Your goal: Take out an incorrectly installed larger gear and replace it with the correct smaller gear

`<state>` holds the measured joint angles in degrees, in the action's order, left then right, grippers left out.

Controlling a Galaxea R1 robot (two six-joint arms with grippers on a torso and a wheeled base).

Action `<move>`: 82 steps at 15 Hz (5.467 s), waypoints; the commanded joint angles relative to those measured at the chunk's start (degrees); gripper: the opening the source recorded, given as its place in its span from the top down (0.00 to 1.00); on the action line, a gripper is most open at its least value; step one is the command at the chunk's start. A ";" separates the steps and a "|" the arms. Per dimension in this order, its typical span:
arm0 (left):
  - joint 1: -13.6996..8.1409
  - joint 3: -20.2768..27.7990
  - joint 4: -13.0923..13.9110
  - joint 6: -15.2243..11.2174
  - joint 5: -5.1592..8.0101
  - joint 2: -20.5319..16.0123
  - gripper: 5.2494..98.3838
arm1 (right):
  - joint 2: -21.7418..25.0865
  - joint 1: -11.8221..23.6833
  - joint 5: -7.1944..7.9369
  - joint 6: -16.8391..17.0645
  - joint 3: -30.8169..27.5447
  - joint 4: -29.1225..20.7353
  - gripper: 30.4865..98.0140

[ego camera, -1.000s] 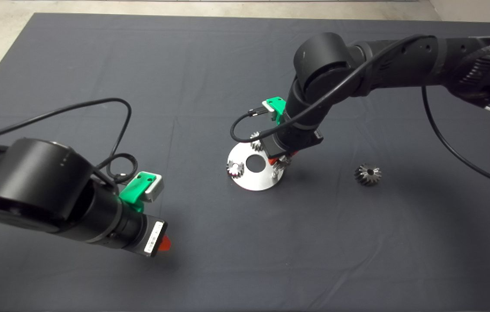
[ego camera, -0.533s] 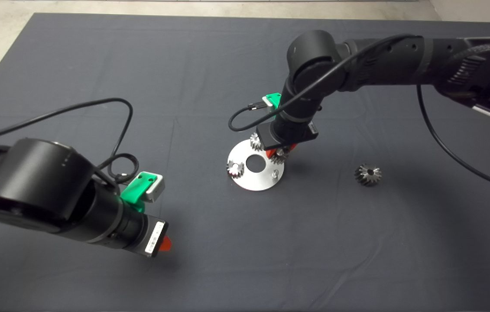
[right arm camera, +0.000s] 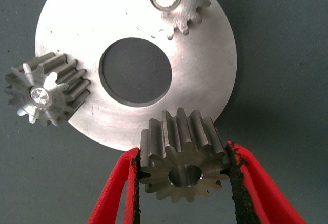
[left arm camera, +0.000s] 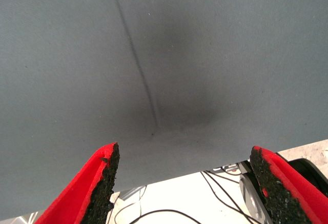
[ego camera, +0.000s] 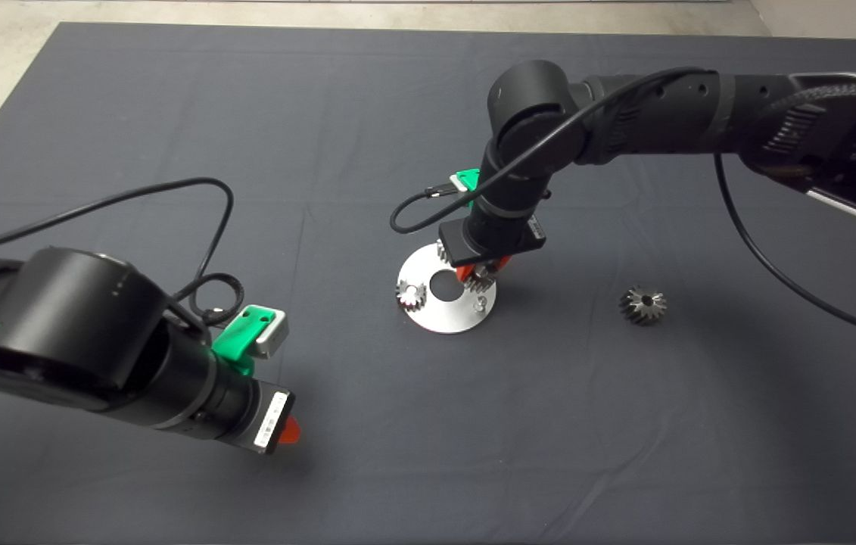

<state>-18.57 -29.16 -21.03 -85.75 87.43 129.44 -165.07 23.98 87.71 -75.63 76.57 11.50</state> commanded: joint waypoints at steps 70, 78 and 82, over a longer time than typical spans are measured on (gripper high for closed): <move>4.32 0.26 -5.87 -1.00 2.83 0.86 0.37 | 0.49 0.36 5.28 -0.04 0.85 -4.82 0.95; 4.32 0.00 -5.95 -0.95 2.83 0.51 0.37 | 2.28 6.17 5.14 -2.94 -4.78 -4.47 0.95; 4.50 -0.27 -5.95 -1.06 2.83 0.87 0.37 | 2.07 5.61 5.11 -2.94 -4.50 -4.47 0.95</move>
<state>-14.10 -29.18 -26.38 -86.58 87.43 130.12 -162.88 27.86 87.71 -77.90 72.74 8.53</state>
